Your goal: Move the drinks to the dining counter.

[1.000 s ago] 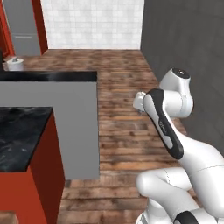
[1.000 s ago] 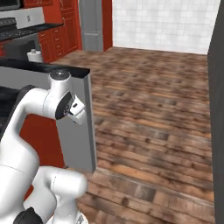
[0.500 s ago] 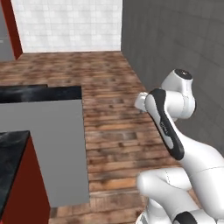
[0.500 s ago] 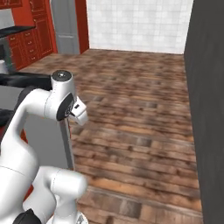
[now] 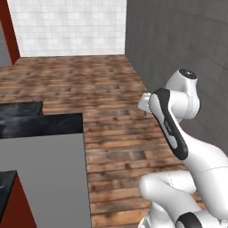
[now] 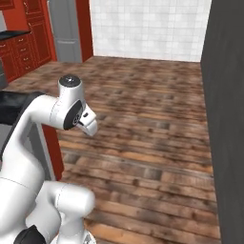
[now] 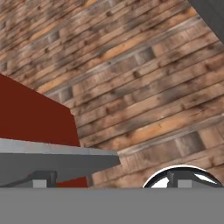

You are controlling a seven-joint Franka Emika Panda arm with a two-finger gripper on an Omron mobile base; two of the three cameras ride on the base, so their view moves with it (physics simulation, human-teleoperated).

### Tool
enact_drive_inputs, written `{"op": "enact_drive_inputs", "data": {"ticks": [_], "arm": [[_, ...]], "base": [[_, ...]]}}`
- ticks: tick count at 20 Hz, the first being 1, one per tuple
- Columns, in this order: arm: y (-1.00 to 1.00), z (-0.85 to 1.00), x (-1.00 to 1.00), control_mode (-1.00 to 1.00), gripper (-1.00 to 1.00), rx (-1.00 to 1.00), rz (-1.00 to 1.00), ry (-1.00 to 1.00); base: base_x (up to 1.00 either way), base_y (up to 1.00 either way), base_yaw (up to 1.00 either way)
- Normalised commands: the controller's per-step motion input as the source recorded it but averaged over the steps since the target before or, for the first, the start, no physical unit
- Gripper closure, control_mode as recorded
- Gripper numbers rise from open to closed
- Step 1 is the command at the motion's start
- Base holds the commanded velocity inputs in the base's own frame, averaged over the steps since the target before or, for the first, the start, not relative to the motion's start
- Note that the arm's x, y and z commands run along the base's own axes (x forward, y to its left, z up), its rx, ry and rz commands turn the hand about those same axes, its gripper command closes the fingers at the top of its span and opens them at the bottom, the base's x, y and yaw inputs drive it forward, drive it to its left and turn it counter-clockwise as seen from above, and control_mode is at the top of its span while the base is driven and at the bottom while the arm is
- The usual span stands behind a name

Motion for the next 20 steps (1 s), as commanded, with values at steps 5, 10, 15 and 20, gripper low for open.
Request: {"op": "enact_drive_inputs", "data": {"ticks": [5,10,15,20], "arm": [[0.00,0.00,0.00,1.00,-1.00,0.00,0.00,0.00],[0.00,0.00,0.00,1.00,-1.00,0.00,0.00,0.00],[0.00,0.00,0.00,1.00,-1.00,0.00,0.00,0.00],[0.00,0.00,0.00,1.00,-1.00,0.00,0.00,0.00]], "base": [[0.69,-0.49,0.01],[0.27,-0.68,0.00],[0.36,-0.69,0.00],[0.95,-0.04,0.00]]}}
